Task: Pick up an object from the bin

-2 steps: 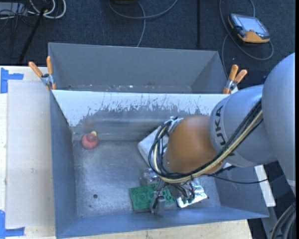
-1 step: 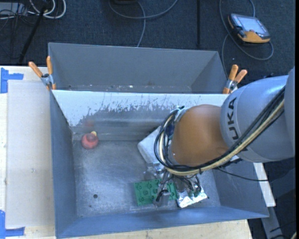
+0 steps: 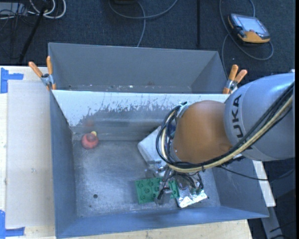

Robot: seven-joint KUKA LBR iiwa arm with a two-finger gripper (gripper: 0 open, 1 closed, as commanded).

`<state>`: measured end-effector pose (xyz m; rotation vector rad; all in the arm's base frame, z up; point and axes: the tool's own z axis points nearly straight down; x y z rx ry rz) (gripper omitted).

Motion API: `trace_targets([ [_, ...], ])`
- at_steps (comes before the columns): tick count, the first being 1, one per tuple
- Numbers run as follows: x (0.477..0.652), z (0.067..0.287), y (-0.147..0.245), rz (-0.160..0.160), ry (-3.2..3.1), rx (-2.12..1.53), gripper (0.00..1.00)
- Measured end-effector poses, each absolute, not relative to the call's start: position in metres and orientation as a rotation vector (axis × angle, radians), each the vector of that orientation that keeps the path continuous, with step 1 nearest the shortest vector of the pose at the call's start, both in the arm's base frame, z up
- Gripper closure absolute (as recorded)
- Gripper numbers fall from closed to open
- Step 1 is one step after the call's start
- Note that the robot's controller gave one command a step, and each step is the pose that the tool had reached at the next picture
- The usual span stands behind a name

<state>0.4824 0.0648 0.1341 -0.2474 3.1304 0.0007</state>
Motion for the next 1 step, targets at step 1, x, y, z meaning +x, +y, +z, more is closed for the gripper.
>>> trace_targets([
  [1,0.4832,0.1667,0.0655,0.000,3.130,-0.238,1.00],
])
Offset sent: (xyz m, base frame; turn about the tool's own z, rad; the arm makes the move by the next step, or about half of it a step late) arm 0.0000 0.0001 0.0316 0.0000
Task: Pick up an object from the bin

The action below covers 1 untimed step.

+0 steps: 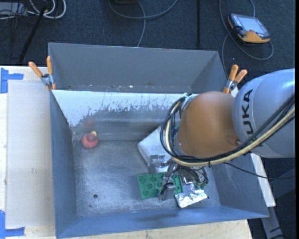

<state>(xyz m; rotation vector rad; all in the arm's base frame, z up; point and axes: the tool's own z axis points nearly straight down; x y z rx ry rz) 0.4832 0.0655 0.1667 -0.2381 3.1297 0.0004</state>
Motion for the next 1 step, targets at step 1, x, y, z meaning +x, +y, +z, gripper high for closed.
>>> trace_targets([
  [1,0.4840,0.1954,0.0661,0.001,3.130,-0.228,1.00],
])
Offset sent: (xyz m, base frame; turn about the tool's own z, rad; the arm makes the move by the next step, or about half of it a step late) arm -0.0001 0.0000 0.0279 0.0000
